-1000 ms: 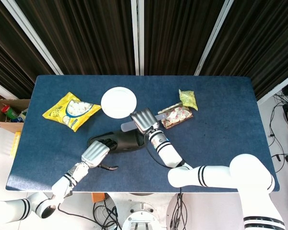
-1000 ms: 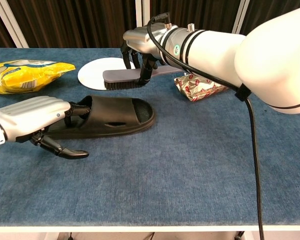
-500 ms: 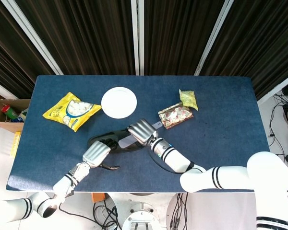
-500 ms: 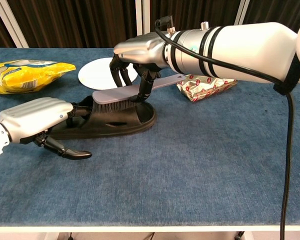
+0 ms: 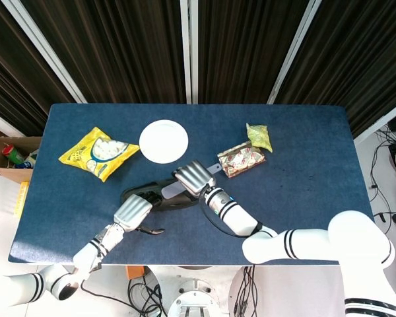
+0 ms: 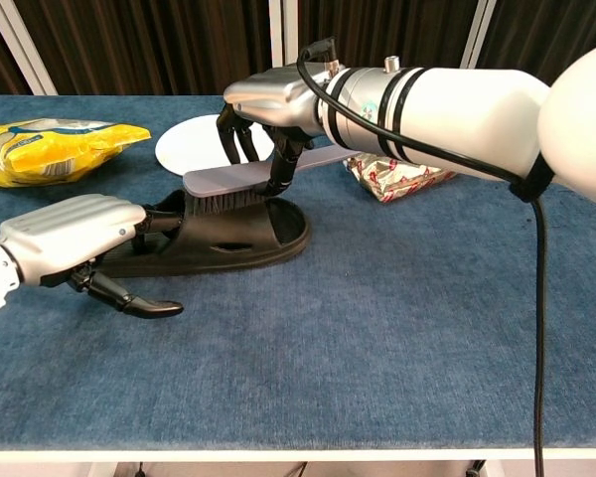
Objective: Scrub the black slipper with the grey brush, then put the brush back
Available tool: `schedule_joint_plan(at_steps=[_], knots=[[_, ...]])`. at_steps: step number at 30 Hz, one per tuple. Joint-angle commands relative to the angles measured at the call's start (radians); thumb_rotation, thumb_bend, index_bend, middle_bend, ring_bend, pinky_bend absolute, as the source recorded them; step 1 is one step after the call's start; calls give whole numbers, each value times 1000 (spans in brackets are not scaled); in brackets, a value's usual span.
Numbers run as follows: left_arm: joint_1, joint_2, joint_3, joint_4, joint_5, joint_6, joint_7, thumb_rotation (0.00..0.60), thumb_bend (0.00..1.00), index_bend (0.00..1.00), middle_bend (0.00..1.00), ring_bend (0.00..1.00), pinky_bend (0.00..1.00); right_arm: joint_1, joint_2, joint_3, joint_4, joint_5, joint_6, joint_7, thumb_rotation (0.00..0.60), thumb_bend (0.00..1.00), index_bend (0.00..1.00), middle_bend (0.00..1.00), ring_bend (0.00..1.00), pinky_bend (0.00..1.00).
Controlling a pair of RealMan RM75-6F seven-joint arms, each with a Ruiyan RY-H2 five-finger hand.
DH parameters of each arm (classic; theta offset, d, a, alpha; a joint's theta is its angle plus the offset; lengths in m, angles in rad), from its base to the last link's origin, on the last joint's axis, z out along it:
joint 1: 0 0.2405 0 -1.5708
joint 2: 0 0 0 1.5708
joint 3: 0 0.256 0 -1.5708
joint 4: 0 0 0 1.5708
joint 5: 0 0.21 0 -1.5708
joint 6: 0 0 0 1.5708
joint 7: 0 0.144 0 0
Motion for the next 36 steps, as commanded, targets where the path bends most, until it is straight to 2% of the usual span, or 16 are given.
schedule_joint_plan(at_steps=[1, 10, 14, 20, 23, 29, 36], knots=[[1, 0, 1, -2, 1, 3, -2, 242, 141, 243, 283, 234, 385, 6, -26, 12, 43, 26, 10, -15, 600, 573, 997, 727, 668, 715], [5, 4, 4, -2, 0, 6, -8, 243, 142, 244, 283, 233, 385, 24, -73, 22, 118, 87, 28, -74, 600, 571, 1000, 732, 677, 723], [3, 3, 4, -1, 0, 4, -10, 242, 141, 243, 284, 234, 385, 16, -101, 22, 139, 89, 126, -133, 600, 574, 1000, 736, 681, 726], [1, 0, 4, 1, -2, -2, -9, 243, 141, 243, 283, 234, 386, -23, -77, 44, 94, 48, 162, -93, 600, 572, 1000, 736, 681, 726], [-1, -3, 4, 2, -3, -4, -8, 244, 142, 243, 283, 234, 386, -40, -38, 41, 44, 1, 121, -44, 600, 573, 1000, 736, 681, 726], [-2, -8, 3, 3, -9, -10, -7, 244, 141, 243, 283, 234, 386, -47, 37, 6, -24, -73, -50, 56, 600, 574, 1000, 736, 681, 726], [-4, -11, 4, 5, -12, -18, -4, 245, 141, 243, 284, 234, 386, -49, 41, -6, -15, -80, -96, 97, 600, 574, 1000, 736, 681, 726]])
